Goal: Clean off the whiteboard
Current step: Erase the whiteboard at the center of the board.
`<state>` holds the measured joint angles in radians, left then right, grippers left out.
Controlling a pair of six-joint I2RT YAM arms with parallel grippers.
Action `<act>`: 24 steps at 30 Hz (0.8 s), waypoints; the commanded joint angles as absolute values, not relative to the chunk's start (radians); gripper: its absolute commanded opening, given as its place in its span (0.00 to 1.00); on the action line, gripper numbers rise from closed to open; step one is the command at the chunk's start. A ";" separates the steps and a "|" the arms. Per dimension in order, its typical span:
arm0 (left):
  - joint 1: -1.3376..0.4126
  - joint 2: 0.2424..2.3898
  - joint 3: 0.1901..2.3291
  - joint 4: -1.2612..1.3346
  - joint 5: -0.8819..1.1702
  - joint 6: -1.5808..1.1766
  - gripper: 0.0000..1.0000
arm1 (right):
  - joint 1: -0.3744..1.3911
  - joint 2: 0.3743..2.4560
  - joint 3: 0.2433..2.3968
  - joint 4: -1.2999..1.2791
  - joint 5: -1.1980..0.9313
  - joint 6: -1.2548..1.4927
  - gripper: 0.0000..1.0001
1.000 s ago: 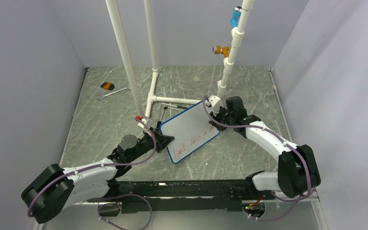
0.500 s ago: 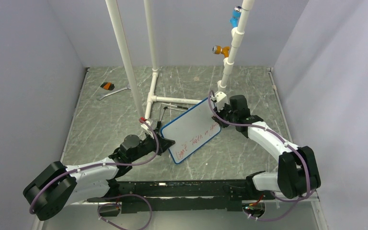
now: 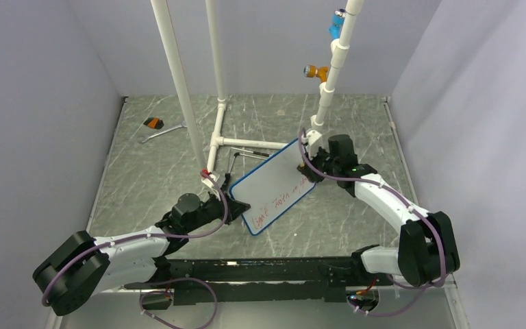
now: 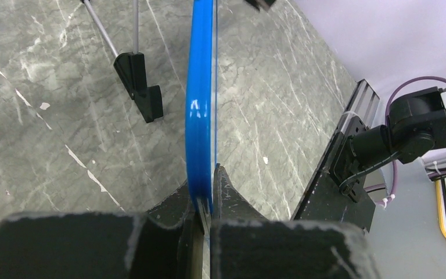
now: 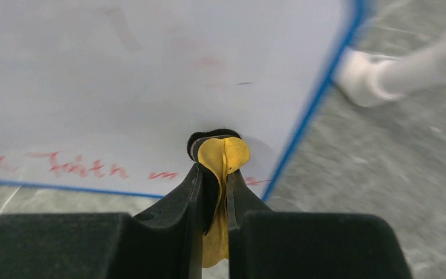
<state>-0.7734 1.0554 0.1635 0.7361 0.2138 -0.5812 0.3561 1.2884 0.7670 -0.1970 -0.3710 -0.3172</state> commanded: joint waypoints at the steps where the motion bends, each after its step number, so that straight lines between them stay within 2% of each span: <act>1: -0.788 1.053 0.162 0.725 0.295 -0.546 0.00 | 0.293 1.234 0.768 -0.080 -0.325 -0.230 0.00; 6: -0.788 1.072 0.172 0.729 0.316 -0.542 0.00 | 0.307 1.260 0.809 -0.198 -0.634 -0.317 0.00; 8: -0.789 1.079 0.181 0.728 0.322 -0.541 0.00 | 0.342 1.264 0.831 -0.233 -0.695 -0.335 0.00; 10: -0.789 1.086 0.190 0.718 0.326 -0.539 0.00 | 0.364 1.264 0.861 -0.234 -0.669 -0.327 0.00; 14: -0.790 1.106 0.201 0.726 0.333 -0.554 0.00 | 0.341 1.286 0.934 -0.194 -0.474 -0.257 0.00; 19: -0.793 1.120 0.208 0.730 0.339 -0.561 0.00 | 0.301 1.288 0.927 -0.110 -0.285 -0.197 0.00; 22: -0.793 1.125 0.219 0.722 0.340 -0.556 0.00 | 0.296 1.305 0.936 -0.130 -0.297 -0.201 0.00; 24: -0.793 1.127 0.221 0.723 0.338 -0.557 0.00 | 0.297 1.319 0.934 -0.182 -0.422 -0.247 0.00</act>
